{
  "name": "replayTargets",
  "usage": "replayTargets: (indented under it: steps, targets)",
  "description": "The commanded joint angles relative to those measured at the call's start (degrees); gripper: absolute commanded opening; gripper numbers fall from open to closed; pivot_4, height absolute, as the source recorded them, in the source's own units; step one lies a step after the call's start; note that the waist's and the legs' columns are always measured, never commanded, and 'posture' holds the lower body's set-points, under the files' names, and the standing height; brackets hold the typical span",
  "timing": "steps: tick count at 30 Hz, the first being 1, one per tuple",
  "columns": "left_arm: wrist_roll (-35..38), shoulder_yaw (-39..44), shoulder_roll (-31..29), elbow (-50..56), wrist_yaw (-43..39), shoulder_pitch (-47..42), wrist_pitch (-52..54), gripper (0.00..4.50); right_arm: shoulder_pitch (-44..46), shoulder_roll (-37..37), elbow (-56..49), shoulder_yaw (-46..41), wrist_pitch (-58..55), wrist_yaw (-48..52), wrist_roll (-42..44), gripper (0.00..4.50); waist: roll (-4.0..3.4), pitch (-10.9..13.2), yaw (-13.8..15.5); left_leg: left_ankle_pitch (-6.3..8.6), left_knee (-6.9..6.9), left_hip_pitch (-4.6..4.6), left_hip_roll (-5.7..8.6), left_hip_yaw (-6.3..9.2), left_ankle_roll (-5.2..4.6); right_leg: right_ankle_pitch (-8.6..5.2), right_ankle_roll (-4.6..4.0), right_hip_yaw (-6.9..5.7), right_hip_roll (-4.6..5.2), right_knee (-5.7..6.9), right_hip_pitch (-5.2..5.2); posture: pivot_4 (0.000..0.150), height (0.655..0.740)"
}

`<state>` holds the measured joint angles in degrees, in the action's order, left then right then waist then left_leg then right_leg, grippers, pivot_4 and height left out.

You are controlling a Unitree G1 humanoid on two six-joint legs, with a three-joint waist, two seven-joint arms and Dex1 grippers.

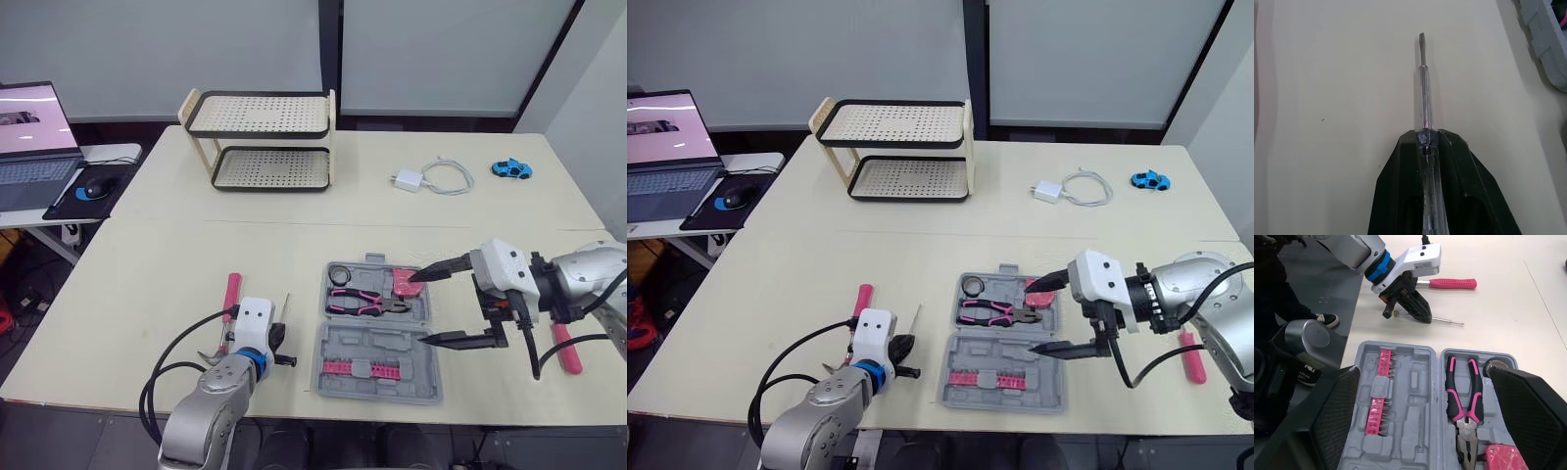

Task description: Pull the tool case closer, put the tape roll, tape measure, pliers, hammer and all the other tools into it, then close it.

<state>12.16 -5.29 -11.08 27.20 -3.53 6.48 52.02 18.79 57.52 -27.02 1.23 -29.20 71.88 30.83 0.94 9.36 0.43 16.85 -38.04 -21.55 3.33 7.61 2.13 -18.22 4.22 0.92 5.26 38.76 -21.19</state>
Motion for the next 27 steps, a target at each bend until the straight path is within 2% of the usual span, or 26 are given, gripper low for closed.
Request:
replayTargets:
  steps: [1, 8, 14, 18, 22, 27]
  targets:
    - [-0.57, -0.19, -0.09, -0.40, -0.60, 0.07, -0.23, 0.17, 1.21, -0.16, 0.01, -0.94, 1.06, -0.04, 0.01, 4.50, 0.00, 0.00, 0.00, 0.00, 0.00, 0.00, 0.00, 0.00, 0.00, 0.00, 0.00, 0.00, 0.00, 0.00, 0.00, 0.150, 0.7400]
    - [0.23, 1.85, -2.34, 2.84, -2.65, -0.60, -0.06, 0.17, 1.88, -0.19, 0.40, -1.17, 1.23, -0.07, -0.42, 4.50, 0.01, 0.01, -0.02, 0.00, 0.00, -0.02, -0.01, 0.00, 0.01, 0.00, 0.00, 0.00, 0.00, 0.00, -0.02, 0.150, 0.7400]
    - [3.80, 7.22, -9.58, 10.36, -9.22, -1.15, 0.94, 0.17, 1.62, -0.24, -0.22, -2.14, 1.02, -1.58, -0.50, 4.50, 0.03, 0.02, -0.21, -0.10, 0.00, -0.17, -0.02, 0.01, 0.17, 0.00, 0.00, 0.00, -0.01, 0.01, -0.18, 0.150, 0.7400]
    - [7.11, 9.51, -18.77, 12.50, -19.76, -3.27, -3.27, 0.17, 0.06, 0.31, -1.33, -3.82, 0.04, -3.58, 0.09, 4.50, 0.03, 0.02, -0.37, -0.12, 0.01, -0.20, -0.02, 0.02, 0.21, 0.00, 0.00, -0.02, -0.01, 0.00, -0.20, 0.150, 0.7400]
    - [10.03, 8.13, -29.73, 10.16, -36.02, -6.70, -11.90, 0.17, -3.10, 1.64, -3.44, -6.17, -1.93, -5.56, 0.25, 4.50, 0.00, 0.04, -0.26, -0.12, 0.02, -0.23, -0.02, 0.05, 0.21, 0.00, 0.00, -0.05, -0.01, -0.06, -0.19, 0.150, 0.7400]
    - [11.17, 3.75, -36.89, 4.23, -50.40, -14.33, -18.93, 0.16, -8.25, 2.94, -7.65, -9.68, -5.31, -8.76, 0.34, 4.50, -0.05, 0.07, -0.40, -0.09, 0.05, -0.26, -0.03, 0.07, 0.16, 0.00, -0.01, -0.09, -0.01, -0.14, -0.18, 0.150, 0.7400]
